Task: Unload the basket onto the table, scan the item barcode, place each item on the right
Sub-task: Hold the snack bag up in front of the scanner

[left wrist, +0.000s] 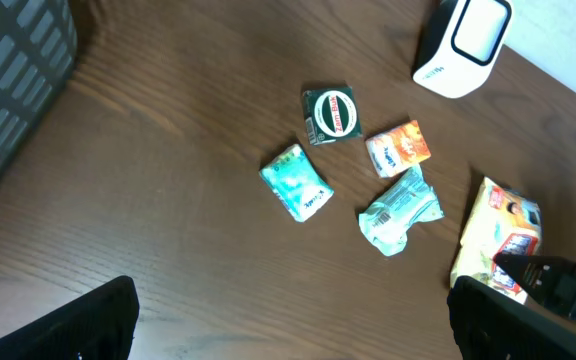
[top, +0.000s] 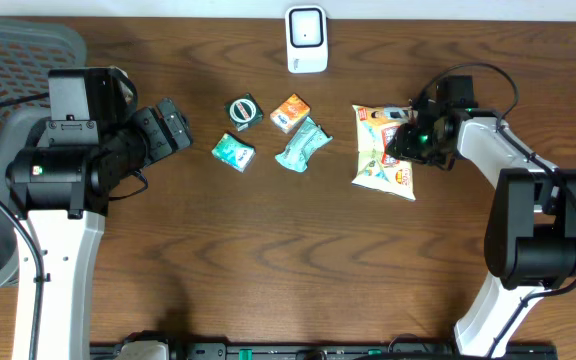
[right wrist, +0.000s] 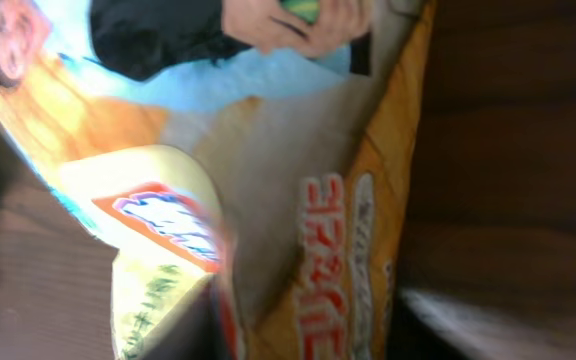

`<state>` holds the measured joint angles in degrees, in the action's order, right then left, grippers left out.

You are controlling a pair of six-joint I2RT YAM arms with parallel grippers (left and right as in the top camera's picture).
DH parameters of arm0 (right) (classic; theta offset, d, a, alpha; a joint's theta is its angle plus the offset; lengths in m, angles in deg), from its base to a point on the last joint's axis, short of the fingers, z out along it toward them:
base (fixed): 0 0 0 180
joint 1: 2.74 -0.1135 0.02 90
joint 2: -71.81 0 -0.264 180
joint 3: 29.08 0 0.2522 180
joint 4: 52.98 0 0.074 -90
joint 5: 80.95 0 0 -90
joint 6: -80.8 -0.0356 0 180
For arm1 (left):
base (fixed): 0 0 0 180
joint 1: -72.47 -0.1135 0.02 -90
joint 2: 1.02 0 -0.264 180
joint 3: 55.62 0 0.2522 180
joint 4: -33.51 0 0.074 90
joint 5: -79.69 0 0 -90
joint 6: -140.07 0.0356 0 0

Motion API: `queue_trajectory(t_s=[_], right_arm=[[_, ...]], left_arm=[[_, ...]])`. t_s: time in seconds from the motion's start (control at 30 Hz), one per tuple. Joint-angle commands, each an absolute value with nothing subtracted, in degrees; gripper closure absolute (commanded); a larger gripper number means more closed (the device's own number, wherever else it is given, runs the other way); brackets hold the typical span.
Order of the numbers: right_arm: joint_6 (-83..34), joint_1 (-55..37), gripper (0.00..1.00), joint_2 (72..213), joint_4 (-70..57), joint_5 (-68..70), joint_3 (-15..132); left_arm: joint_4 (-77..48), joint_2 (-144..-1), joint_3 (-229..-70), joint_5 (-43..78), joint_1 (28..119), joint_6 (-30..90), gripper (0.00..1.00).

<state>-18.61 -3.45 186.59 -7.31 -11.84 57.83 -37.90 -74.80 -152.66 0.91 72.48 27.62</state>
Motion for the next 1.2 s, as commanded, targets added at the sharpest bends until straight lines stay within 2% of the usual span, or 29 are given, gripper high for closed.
queue_trajectory(t_s=[0.0, 0.17, 0.3, 0.37, 0.57, 0.73, 1.0, 1.17], right_arm=[[-18.6, -4.7, 0.99, 187.2, -7.6, -13.3, 55.6], [-19.8, -4.7, 0.99, 187.2, -12.2, -29.6, 58.4], [-32.0, -5.9, 0.98, 187.1, -18.7, -31.8, 67.0], [-34.7, -7.4, 0.99, 187.1, -23.6, -30.6, 70.1], [-45.4, -15.6, 0.99, 187.2, -35.3, -8.1, 77.2], [-47.1, -18.6, 0.99, 188.0, -42.9, -1.3, 79.5], [-44.3, -19.3, 0.99, 202.6, -43.7, 0.1, 95.6], [-44.3, -20.3, 0.99, 210.0, -50.9, 0.8, 99.7]], left_arm=[[-37.9, -74.9, -152.9, 0.5, 72.2, 28.0, 0.02], [-37.9, -74.9, -152.9, 0.5, 72.2, 28.0, 0.02], [-37.9, -74.9, -152.9, 0.5, 72.2, 28.0, 0.02], [-37.9, -74.9, -152.9, 0.5, 72.2, 28.0, 0.02], [-37.9, -74.9, -152.9, 0.5, 72.2, 28.0, 0.02], [-37.9, -74.9, -152.9, 0.5, 72.2, 28.0, 0.02], [-37.9, -74.9, -152.9, 0.5, 72.2, 28.0, 0.02], [-37.9, -74.9, -152.9, 0.5, 72.2, 28.0, 0.02]])
